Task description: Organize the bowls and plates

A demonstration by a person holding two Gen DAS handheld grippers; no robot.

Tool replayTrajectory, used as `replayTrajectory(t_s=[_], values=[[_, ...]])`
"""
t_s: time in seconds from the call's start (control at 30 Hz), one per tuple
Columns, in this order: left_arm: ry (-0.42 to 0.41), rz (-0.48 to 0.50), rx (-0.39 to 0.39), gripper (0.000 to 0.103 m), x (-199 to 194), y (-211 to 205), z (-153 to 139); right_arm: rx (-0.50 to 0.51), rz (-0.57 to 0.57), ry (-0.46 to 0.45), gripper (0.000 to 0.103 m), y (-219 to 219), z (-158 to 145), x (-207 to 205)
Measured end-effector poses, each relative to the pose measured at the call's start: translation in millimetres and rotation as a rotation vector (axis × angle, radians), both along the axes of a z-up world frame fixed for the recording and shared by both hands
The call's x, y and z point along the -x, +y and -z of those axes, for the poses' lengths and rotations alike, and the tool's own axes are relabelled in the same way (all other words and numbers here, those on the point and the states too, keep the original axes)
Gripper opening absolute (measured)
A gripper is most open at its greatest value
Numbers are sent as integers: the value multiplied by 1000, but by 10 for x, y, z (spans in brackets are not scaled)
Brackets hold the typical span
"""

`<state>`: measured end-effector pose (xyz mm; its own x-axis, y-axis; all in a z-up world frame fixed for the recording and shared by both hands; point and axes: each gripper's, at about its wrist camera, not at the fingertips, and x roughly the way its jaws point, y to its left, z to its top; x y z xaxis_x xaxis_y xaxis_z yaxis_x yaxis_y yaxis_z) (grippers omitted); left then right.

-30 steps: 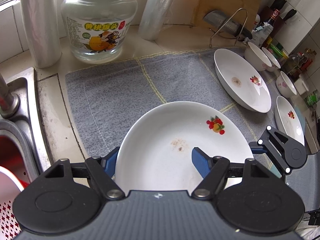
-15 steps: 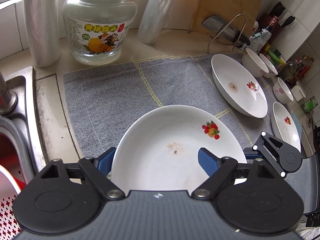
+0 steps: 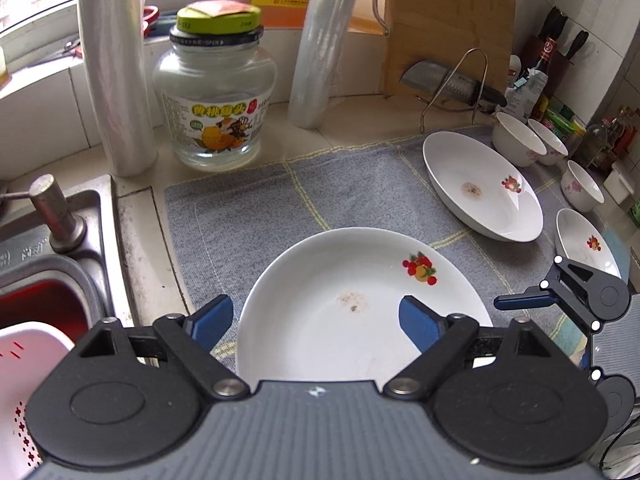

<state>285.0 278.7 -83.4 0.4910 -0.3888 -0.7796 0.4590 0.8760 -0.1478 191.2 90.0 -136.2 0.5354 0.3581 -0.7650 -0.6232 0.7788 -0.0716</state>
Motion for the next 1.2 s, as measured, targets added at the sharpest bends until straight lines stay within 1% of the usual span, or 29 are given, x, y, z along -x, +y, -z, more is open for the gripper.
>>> replayTrajectory(t_s=[0.13, 0.2, 0.3, 0.43, 0.53, 0.6, 0.7, 0.87, 0.9, 0.97, 1.07, 1.2], values=[[-92, 0, -23, 90, 231, -112, -158, 17, 34, -18, 103, -86, -87, 77], [-128, 5, -20, 90, 357, -184, -235, 17, 49, -34, 103, -129, -140, 124], [-148, 30, 2, 91, 539, -282, -308, 29, 85, -59, 103, -181, -223, 195], [-180, 35, -2, 92, 757, -446, -359, 35, 134, -93, 103, -270, -330, 310], [-210, 55, 3, 92, 910, -561, -370, 45, 209, -143, 103, -357, -401, 418], [-232, 52, -14, 92, 1003, -645, -353, 25, 251, -155, 103, -432, -446, 463], [-219, 73, -2, 92, 1076, -705, -330, 2, 303, -153, 103, -540, -507, 525], [-210, 111, 3, 94, 1174, -817, -294, 6, 358, -173, 103, -654, -540, 687], [-199, 125, 15, 96, 1183, -838, -280, 6, 369, -172, 103, -671, -537, 714], [-178, 151, 30, 98, 1185, -891, -242, 13, 388, -171, 103, -702, -528, 758], [-153, 171, 42, 99, 1168, -976, -177, 35, 431, -166, 103, -771, -518, 832], [-121, 221, 75, 99, 1197, -1115, -81, 50, 468, -168, 103, -892, -535, 946]])
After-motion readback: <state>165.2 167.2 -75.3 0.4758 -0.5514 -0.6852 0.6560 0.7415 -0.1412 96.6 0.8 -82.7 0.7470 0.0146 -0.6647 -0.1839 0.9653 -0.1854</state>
